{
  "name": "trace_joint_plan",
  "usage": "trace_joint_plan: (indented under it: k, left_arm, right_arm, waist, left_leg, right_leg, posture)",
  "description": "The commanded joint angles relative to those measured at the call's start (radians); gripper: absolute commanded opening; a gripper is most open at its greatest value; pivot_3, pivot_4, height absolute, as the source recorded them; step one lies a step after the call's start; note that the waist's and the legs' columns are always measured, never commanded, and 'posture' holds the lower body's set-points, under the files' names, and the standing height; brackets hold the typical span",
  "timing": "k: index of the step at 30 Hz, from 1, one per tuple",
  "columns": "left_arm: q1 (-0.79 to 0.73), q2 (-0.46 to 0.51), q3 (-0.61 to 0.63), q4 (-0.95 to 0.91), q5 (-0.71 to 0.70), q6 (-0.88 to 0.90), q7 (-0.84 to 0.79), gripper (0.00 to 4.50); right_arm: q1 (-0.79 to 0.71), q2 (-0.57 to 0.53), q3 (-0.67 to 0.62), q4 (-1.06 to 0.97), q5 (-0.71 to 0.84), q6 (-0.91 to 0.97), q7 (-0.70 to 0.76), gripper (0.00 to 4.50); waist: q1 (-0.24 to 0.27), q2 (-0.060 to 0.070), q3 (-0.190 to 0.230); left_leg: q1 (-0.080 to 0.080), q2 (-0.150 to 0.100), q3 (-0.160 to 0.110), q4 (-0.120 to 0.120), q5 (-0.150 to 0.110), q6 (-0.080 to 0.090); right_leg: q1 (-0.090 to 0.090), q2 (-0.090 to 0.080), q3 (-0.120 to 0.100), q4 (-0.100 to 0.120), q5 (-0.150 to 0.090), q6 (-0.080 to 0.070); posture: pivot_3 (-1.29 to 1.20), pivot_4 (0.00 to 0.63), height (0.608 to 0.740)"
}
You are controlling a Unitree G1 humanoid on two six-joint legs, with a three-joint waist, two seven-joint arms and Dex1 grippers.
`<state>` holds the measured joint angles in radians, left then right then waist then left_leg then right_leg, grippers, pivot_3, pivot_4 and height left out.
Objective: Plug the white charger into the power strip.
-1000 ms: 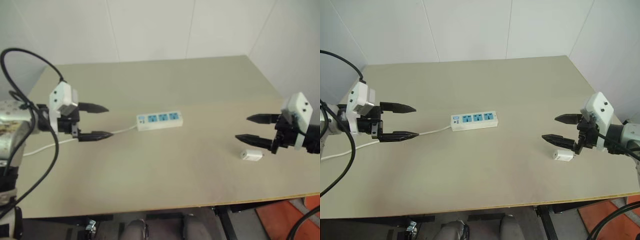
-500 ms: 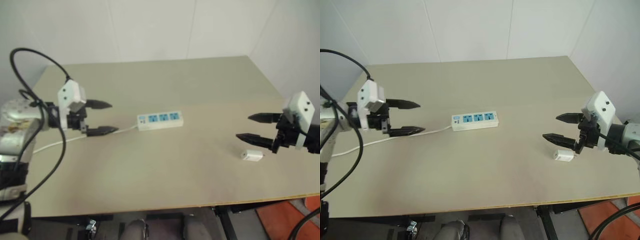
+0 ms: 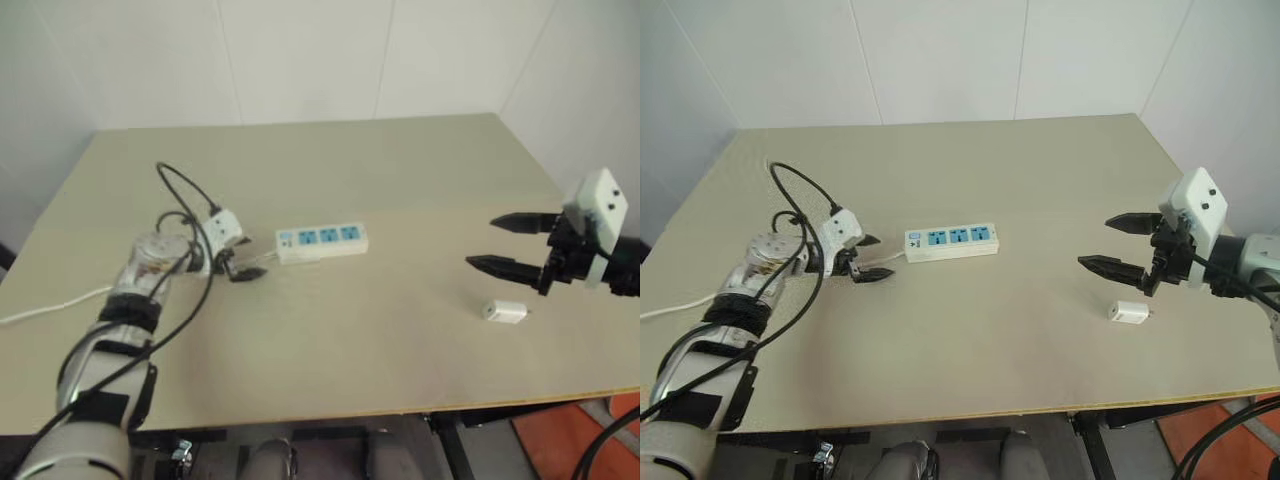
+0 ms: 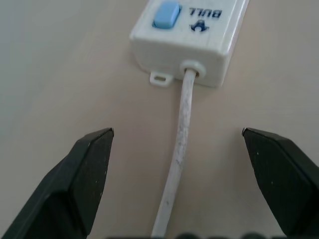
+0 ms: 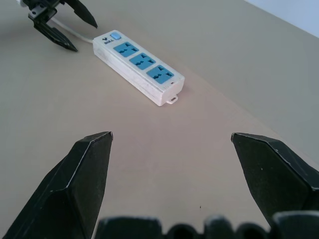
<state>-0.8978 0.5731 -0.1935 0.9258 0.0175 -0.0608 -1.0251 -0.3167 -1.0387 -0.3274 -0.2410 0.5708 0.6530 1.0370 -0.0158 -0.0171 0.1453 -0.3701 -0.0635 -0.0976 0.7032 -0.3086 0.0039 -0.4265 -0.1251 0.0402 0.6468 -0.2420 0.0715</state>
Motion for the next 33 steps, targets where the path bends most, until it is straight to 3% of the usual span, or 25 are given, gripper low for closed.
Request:
trace_joint_plan:
  k: [1, 4, 7, 14, 19, 26, 33]
  left_arm:
    - [-0.053, -0.028, 0.0, 0.118, 0.048, -0.073, 0.055, 4.5]
    - [-0.072, -0.046, -0.001, 0.182, 0.07, -0.106, 0.065, 4.5]
    - [-0.067, -0.054, 0.011, 0.189, 0.052, -0.129, 0.0, 3.93]
    - [0.04, -0.055, 0.028, 0.019, -0.002, -0.097, -0.17, 1.74]
    - [0.198, -0.031, 0.038, -0.288, -0.073, 0.046, -0.244, 0.13]
    - [0.389, 0.053, 0.068, -0.695, -0.176, 0.271, -0.268, 0.13]
    - [0.42, 0.082, 0.082, -0.782, -0.184, 0.331, -0.212, 0.13]
  right_arm:
    - [0.005, -0.005, -0.046, -0.044, 0.027, 0.01, -0.013, 4.46]
    - [0.02, -0.006, -0.062, -0.061, 0.037, 0.018, -0.021, 4.46]
    - [0.042, -0.01, -0.079, -0.076, 0.046, 0.025, -0.029, 4.5]
    - [0.061, -0.016, -0.091, -0.085, 0.06, 0.042, -0.037, 4.5]
    - [0.06, -0.019, -0.082, -0.082, 0.059, 0.049, -0.043, 4.5]
    - [0.054, -0.022, -0.077, -0.076, 0.061, 0.053, -0.037, 4.5]
    - [0.024, -0.016, -0.047, -0.057, 0.054, 0.044, -0.032, 4.5]
  waist:
    - [0.003, 0.0, 0.0]
    - [0.004, 0.0, 0.0]
    - [0.003, 0.0, 0.0]
    - [0.001, 0.0, 0.0]
    - [0.002, 0.0, 0.0]
    - [0.001, 0.0, 0.0]
    - [0.003, 0.0, 0.0]
  left_leg:
    - [0.0, 0.0, 0.0, 0.0, 0.0, 0.0]
    - [0.0, -0.001, 0.0, 0.001, 0.0, 0.0]
    - [0.001, -0.001, -0.001, 0.002, 0.0, 0.001]
    - [0.001, -0.001, -0.001, 0.003, -0.001, 0.001]
    - [0.001, -0.001, -0.002, 0.003, -0.001, 0.002]
    - [0.001, -0.001, -0.002, 0.003, -0.003, 0.004]
    - [0.001, -0.001, -0.002, 0.003, -0.003, 0.005]
  right_leg:
    - [0.0, -0.001, 0.0, 0.0, 0.0, 0.0]
    - [0.002, -0.001, 0.0, 0.0, 0.0, 0.001]
    - [0.002, -0.001, 0.0, 0.001, 0.001, 0.002]
    - [0.002, -0.001, 0.0, 0.001, 0.002, 0.003]
    - [0.002, -0.002, 0.0, 0.0, 0.002, 0.003]
    - [0.002, -0.001, 0.001, 0.0, 0.002, 0.003]
    - [0.002, -0.001, 0.001, -0.003, 0.002, 0.003]
  posture:
    - [0.0, 0.15, 0.74]
    - [0.0, 0.15, 0.74]
    - [0.0, 0.15, 0.74]
    - [0.0, 0.15, 0.74]
    - [0.0, 0.15, 0.74]
    - [0.0, 0.15, 0.74]
    - [0.0, 0.15, 0.74]
